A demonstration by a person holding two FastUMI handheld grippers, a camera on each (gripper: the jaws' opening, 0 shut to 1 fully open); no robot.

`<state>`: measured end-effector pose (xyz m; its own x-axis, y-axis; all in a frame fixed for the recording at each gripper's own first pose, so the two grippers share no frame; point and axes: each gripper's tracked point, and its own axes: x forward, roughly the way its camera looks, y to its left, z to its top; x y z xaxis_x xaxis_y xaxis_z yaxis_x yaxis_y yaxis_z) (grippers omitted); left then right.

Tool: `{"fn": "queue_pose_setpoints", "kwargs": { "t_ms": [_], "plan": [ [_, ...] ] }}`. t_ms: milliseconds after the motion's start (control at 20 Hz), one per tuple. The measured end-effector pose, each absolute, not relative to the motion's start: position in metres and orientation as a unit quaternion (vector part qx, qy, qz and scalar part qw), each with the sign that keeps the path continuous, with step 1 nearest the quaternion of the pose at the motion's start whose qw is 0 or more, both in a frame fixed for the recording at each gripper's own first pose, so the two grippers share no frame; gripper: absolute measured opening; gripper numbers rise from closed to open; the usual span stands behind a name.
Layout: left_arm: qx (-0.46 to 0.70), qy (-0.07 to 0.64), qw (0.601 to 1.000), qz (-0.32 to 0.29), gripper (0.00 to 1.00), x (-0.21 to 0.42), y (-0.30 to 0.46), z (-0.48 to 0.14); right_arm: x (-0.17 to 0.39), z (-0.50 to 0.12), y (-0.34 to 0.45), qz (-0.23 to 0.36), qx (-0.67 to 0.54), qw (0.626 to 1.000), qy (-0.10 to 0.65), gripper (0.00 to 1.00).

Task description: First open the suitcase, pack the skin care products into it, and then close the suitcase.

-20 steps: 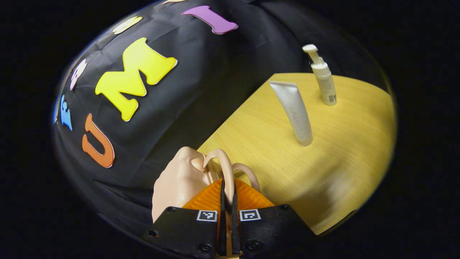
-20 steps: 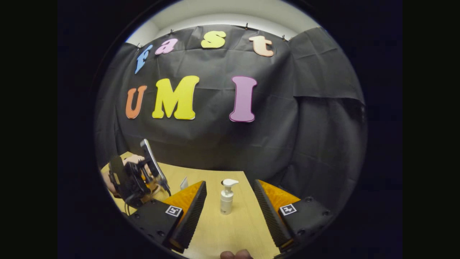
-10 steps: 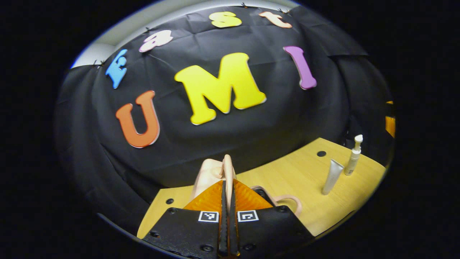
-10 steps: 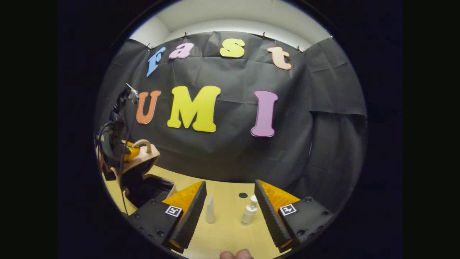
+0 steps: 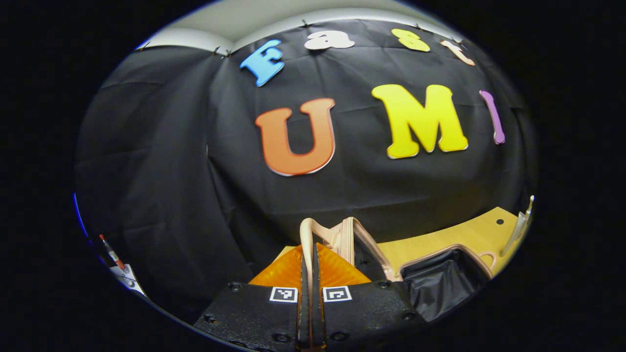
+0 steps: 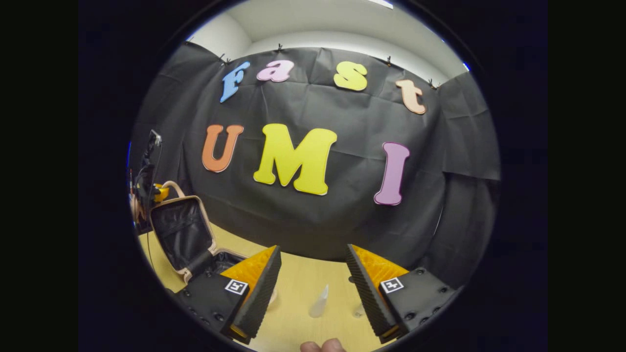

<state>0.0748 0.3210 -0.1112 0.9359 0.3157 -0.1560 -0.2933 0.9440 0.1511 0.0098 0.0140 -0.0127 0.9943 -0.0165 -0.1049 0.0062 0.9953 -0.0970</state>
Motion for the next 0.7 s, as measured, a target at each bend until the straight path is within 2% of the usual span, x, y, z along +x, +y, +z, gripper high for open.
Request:
{"fn": "queue_pose_setpoints", "kwargs": {
  "t_ms": [250, 450, 650, 700],
  "plan": [
    [-0.037, 0.156, 0.973, 0.163, 0.05, 0.08, 0.391, -0.211, 0.008, -0.02, 0.021, -0.022, -0.075, 0.994, 0.073, 0.8],
    [-0.112, 0.228, 0.954, 0.158, 0.05, 0.067, 0.413, -0.292, 0.005, -0.033, 0.02, -0.029, -0.099, 0.99, 0.094, 0.78],
    [-0.16, 0.262, 0.939, 0.152, 0.06, 0.065, 0.416, -0.329, 0.009, -0.039, 0.031, -0.02, -0.118, 0.988, 0.102, 0.8],
    [-0.168, 0.263, 0.937, 0.153, 0.08, 0.064, 0.416, -0.332, 0.01, -0.04, 0.034, -0.018, -0.117, 0.988, 0.102, 0.78]
  ]
}}
